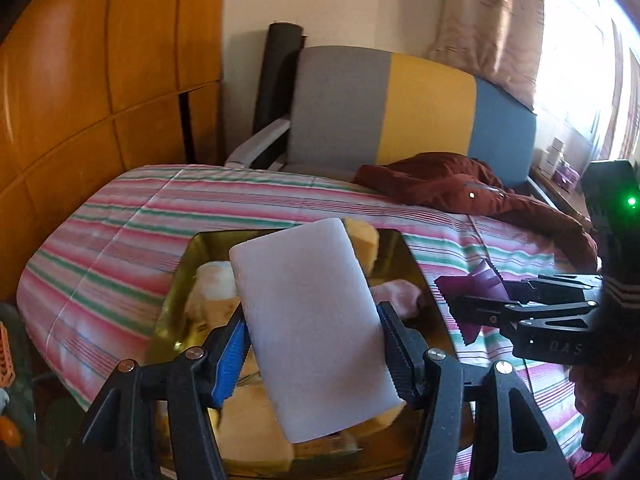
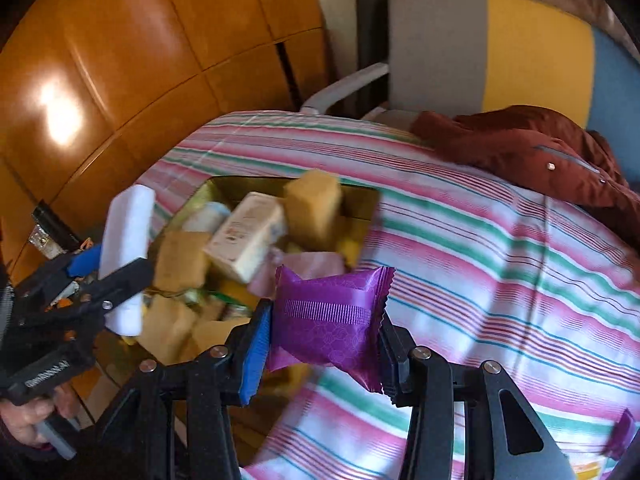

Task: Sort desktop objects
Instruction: 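Carry the white block and purple packet over the gold tray, then lower both items into the gold tray and open both tools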

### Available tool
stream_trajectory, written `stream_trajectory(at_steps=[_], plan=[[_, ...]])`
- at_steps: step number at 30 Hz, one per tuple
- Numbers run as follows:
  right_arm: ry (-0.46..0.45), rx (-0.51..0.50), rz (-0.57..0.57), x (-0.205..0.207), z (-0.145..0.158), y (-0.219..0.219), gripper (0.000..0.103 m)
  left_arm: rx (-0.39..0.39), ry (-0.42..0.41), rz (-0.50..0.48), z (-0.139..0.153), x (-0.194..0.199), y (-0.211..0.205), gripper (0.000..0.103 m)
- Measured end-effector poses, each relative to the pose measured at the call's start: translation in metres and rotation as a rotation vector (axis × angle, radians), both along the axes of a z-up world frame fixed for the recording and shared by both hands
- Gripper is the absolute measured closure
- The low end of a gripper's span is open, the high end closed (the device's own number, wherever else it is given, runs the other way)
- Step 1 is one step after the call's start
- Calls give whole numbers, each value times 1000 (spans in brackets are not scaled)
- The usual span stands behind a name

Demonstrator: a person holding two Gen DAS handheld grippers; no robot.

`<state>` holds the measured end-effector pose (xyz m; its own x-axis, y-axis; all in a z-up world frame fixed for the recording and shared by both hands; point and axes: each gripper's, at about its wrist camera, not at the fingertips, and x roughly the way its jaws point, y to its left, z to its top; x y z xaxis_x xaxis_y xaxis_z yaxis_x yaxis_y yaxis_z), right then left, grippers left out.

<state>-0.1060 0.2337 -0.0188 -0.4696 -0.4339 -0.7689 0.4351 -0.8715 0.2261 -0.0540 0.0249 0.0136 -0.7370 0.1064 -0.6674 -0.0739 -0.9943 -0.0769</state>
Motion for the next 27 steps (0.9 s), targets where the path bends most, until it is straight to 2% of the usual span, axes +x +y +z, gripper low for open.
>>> stream_trajectory(at_steps=[12, 27], plan=[[-38, -76, -5, 20, -1, -42, 54, 50, -38, 45, -17, 5, -32, 41], [-49, -83, -93, 33, -10, -36, 54, 98, -114, 68, -44, -1, -48, 41]])
